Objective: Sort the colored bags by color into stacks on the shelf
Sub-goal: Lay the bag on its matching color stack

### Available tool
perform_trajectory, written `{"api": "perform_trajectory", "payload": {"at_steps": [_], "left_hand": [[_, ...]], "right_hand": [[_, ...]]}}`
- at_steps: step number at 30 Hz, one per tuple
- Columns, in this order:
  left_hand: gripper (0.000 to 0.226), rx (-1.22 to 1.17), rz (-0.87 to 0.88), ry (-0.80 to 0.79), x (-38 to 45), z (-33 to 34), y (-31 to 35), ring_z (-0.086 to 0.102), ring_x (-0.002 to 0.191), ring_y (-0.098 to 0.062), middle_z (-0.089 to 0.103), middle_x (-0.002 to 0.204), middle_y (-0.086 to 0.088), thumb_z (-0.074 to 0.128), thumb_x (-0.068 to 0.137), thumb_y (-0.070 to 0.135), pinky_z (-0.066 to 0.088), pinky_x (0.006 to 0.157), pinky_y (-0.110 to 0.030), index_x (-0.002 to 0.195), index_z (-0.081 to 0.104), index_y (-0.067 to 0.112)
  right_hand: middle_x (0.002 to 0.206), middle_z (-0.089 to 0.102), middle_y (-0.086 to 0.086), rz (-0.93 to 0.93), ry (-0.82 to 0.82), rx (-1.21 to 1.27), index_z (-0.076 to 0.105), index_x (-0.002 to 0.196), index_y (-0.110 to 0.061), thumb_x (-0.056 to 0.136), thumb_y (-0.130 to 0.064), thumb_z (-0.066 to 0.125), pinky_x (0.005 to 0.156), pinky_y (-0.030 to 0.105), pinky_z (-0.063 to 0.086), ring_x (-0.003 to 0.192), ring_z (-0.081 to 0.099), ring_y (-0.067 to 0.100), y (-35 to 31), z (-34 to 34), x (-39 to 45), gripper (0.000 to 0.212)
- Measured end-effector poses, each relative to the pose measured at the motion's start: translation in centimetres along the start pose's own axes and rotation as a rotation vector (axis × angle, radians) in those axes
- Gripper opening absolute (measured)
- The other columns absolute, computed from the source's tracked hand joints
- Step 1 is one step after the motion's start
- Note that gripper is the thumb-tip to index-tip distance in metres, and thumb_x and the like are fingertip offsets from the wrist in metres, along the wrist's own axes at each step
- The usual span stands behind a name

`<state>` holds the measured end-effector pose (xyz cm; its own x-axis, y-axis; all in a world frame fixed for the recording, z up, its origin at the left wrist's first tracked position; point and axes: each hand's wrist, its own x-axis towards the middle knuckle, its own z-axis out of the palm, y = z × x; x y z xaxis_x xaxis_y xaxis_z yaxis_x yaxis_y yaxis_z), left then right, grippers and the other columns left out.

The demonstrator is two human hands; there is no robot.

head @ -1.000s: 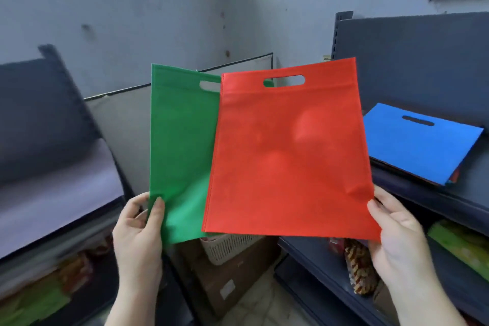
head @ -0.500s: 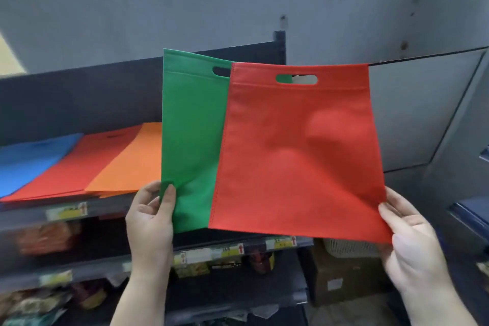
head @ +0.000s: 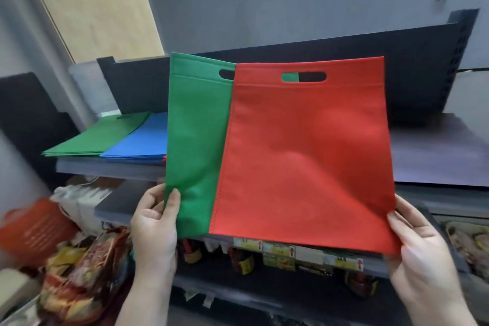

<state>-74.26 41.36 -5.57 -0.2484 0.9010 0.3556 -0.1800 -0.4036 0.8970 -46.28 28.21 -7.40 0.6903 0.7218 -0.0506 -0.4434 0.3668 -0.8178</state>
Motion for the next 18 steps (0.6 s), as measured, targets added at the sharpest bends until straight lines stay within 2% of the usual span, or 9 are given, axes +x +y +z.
{"api": "perform_trajectory", "payload": {"at_steps": [4, 8, 11, 15, 18], "left_hand": [[0.017, 0.005, 0.023, 0.062, 3.0, -1.9, -0.3, 0.07, 0.067, -0.007, 0.074, 0.075, 0.004, 0.057, 0.09, 0.007, 0.056, 0.059, -0.018, 0.087, 0.063, 0.022], [0.018, 0.057, 0.079, 0.088, 6.5, -2.2, -1.0, 0.07, 0.072, -0.003, 0.074, 0.078, 0.011, 0.057, 0.091, 0.009, 0.053, 0.06, -0.013, 0.087, 0.063, 0.026], [0.015, 0.106, 0.102, 0.104, 9.5, -1.9, -1.6, 0.07, 0.077, -0.004, 0.074, 0.081, 0.012, 0.059, 0.09, 0.016, 0.054, 0.064, -0.015, 0.087, 0.063, 0.03], [0.01, 0.069, 0.09, 0.149, 12.9, -1.1, -2.5, 0.071, 0.081, -0.01, 0.075, 0.087, 0.007, 0.063, 0.084, 0.028, 0.055, 0.07, -0.028, 0.084, 0.067, 0.036], [0.011, 0.021, 0.079, 0.17, 14.7, -0.3, -3.2, 0.071, 0.078, -0.012, 0.075, 0.089, 0.004, 0.063, 0.082, 0.029, 0.058, 0.065, -0.025, 0.084, 0.068, 0.039]], "right_hand": [[0.089, 0.075, -0.006, 0.046, -0.065, 0.029, 0.07, 0.098, -0.021, 0.097, -0.002, 0.042, 0.059, 0.018, 0.056, 0.075, 0.071, 0.004, 2.0, 4.0, 1.8, 0.033], [0.091, 0.075, -0.005, 0.059, -0.111, 0.052, 0.069, 0.099, -0.022, 0.098, -0.004, 0.042, 0.06, 0.024, 0.058, 0.074, 0.071, 0.006, 3.0, 7.6, 4.7, 0.033], [0.093, 0.075, -0.004, 0.072, -0.148, 0.075, 0.067, 0.103, -0.022, 0.098, -0.005, 0.042, 0.059, 0.02, 0.057, 0.074, 0.071, 0.006, 3.4, 10.2, 7.2, 0.031], [0.09, 0.075, -0.004, 0.083, -0.185, 0.094, 0.068, 0.101, -0.021, 0.098, -0.003, 0.042, 0.057, 0.014, 0.053, 0.071, 0.069, 0.003, 3.7, 13.5, 10.5, 0.031], [0.092, 0.075, -0.001, 0.095, -0.216, 0.111, 0.069, 0.098, -0.02, 0.097, -0.004, 0.044, 0.059, 0.013, 0.054, 0.073, 0.069, 0.004, 4.3, 15.4, 12.3, 0.03]]}}
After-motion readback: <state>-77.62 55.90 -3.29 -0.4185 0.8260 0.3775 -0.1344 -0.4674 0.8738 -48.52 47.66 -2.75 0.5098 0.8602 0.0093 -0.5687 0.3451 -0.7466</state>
